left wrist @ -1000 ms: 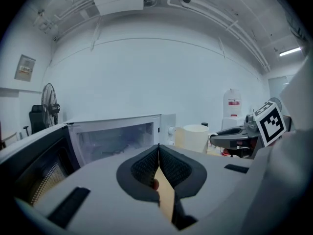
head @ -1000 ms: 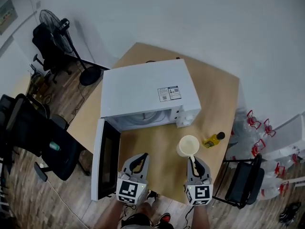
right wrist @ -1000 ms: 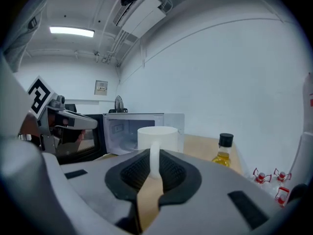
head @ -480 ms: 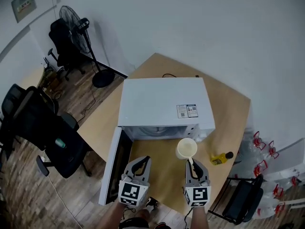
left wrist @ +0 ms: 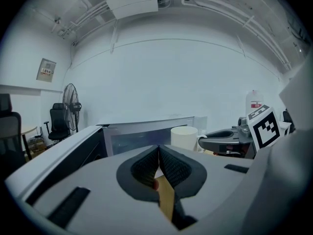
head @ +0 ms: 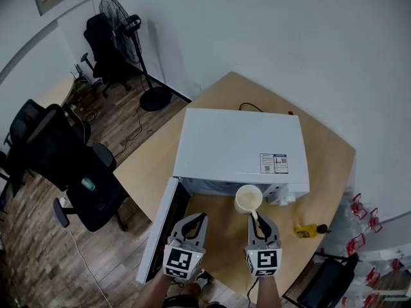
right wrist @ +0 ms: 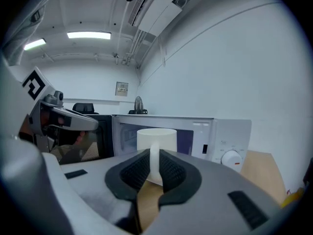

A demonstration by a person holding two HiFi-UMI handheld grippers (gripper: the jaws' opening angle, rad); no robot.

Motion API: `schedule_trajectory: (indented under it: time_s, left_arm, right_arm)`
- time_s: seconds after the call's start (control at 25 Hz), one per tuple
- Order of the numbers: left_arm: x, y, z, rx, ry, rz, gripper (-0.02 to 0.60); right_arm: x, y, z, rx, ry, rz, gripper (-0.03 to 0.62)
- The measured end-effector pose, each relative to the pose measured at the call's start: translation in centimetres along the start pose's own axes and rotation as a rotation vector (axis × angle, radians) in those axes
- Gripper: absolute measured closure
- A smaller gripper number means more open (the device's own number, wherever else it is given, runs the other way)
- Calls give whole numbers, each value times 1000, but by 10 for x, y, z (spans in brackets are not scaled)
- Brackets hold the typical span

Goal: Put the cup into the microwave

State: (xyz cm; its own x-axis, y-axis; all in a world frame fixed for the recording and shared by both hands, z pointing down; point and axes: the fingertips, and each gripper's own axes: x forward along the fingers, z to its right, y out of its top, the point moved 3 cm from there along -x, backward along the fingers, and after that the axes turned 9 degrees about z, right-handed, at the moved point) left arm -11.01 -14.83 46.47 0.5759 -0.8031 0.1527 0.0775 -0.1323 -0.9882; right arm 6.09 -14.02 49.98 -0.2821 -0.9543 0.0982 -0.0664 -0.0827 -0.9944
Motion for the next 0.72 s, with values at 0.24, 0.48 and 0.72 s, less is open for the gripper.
schedule_trajectory:
  time_s: [0.24,0.48,0.72]
  left_arm:
    - [13,-8,-13,-12,27,-15,558]
    - [29,-18,-21,-21,36,-35,558]
    - [43,-21,-28,-32,40,-40,558]
  right_arm:
    - [31,-11,2,2,31,-11,542]
    - [58,-24,7,5,52,-23,542]
    - [83,-36,11,8,64,-36,542]
